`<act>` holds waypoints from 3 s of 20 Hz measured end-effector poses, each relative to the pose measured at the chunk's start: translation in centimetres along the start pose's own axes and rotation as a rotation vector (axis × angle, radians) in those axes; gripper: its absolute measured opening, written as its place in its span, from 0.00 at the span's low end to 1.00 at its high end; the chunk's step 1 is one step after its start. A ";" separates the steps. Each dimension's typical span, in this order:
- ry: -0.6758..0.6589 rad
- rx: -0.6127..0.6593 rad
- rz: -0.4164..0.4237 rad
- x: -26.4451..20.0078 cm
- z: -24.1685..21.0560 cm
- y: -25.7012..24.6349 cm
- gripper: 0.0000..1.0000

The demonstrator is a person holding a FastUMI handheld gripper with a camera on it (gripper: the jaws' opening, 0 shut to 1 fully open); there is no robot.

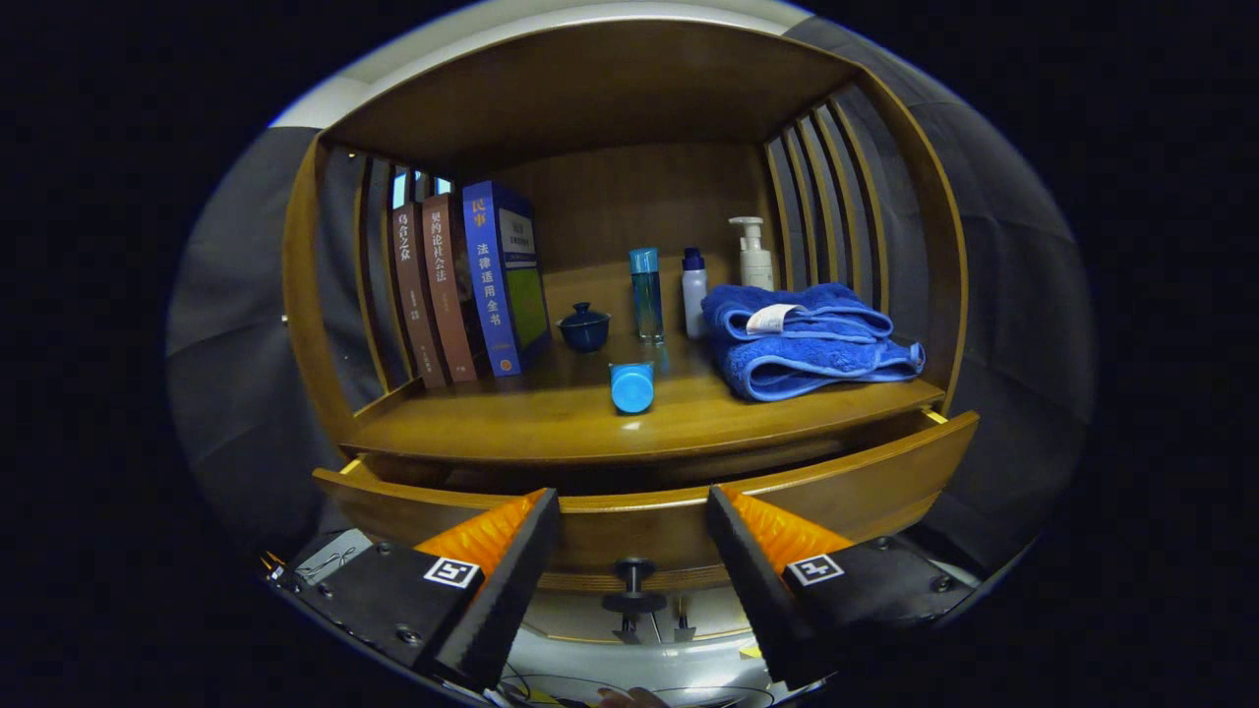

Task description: Pull open the drawer, take out the items inside it, and place them on the countertop above the cabinet.

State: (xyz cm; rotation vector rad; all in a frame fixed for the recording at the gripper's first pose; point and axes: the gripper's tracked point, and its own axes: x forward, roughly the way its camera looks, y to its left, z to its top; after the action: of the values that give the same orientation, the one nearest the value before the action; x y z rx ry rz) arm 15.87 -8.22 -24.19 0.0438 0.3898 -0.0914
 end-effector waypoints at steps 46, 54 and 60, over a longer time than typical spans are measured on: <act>-0.374 -0.045 0.101 -17.8 20.9 5.6 0.99; -0.389 -0.055 0.099 -18.1 21.1 5.6 0.99; -0.389 -0.054 0.095 -18.2 20.9 5.5 0.99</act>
State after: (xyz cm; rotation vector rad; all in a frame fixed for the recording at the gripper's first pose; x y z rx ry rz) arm 7.55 -2.50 2.25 -0.0093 0.0007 0.0053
